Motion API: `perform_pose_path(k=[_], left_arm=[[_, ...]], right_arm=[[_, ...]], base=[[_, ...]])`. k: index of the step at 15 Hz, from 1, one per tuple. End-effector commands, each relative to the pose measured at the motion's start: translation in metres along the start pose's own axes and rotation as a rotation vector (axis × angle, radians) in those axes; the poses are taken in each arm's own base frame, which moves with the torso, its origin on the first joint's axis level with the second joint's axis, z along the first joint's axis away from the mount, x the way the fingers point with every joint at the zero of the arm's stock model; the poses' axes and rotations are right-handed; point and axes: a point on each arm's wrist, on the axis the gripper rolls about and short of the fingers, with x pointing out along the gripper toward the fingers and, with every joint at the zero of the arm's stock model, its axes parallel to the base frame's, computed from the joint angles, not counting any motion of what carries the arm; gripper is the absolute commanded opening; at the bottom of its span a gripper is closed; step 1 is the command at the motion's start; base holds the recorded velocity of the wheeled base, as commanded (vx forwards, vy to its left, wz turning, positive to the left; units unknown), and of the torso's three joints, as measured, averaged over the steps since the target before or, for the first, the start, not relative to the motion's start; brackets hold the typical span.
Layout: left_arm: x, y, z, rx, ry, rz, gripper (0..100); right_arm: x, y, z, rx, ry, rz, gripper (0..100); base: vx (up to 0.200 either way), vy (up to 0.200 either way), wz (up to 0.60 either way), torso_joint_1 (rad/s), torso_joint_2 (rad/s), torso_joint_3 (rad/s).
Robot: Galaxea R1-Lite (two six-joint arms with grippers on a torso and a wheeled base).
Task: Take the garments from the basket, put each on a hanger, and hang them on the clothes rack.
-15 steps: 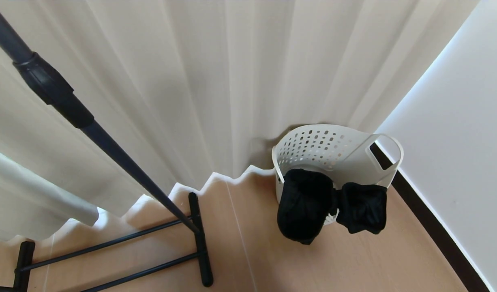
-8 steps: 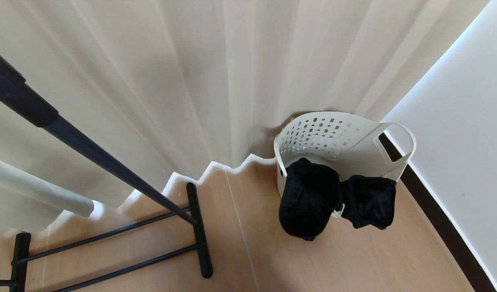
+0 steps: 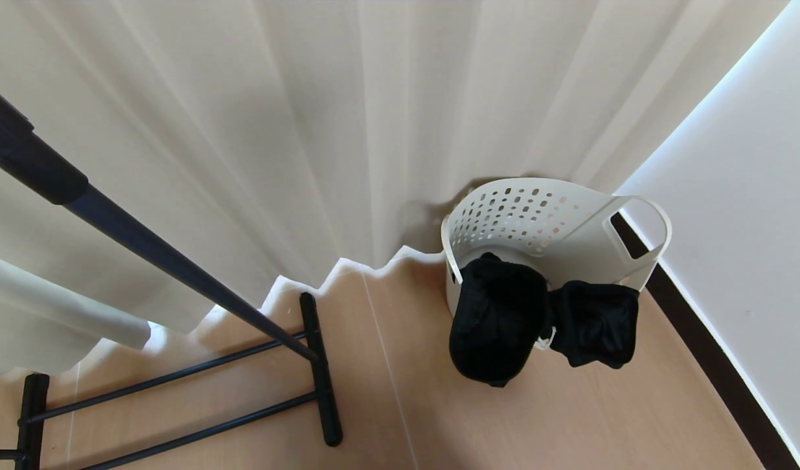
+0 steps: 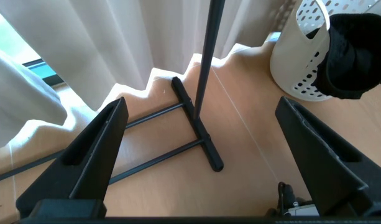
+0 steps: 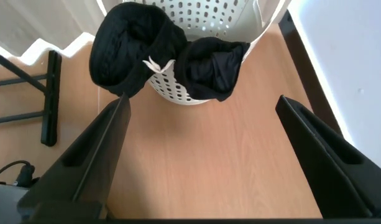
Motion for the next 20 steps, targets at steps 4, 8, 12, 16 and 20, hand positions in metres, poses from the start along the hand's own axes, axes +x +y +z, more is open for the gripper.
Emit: perform_pose_path(k=[4, 8, 12, 16, 20], left_arm=[[0.0, 0.0, 0.0, -0.001, -0.001, 0.001, 100], [0.0, 0.0, 0.0, 0.0, -0.001, 0.003, 100], [0.0, 0.0, 0.0, 0.0, -0.001, 0.004, 100], [0.0, 0.0, 0.0, 0.0, -0.001, 0.004, 100], [0.0, 0.0, 0.0, 0.0, -0.001, 0.001, 100]], right_arm=[[0.009, 0.001, 0.008, -0.25, 0.098, 0.1, 100], [0.034, 0.002, 0.032, -0.201, 0.277, 0.289, 100], [0.077, -0.003, 0.065, -0.18, 0.444, 0.278, 100], [0.132, 0.013, 0.094, -0.279, 0.526, 0.399, 100], [0.218, 0.048, 0.116, -0.487, 0.548, 0.394, 100]], base=[[0.0, 0.0, 0.0, 0.0, 0.0, 0.0], [0.0, 0.0, 0.0, 0.0, 0.0, 0.0], [0.0, 0.0, 0.0, 0.0, 0.0, 0.0], [0.0, 0.0, 0.0, 0.0, 0.0, 0.0], [0.0, 0.0, 0.0, 0.0, 0.0, 0.0]])
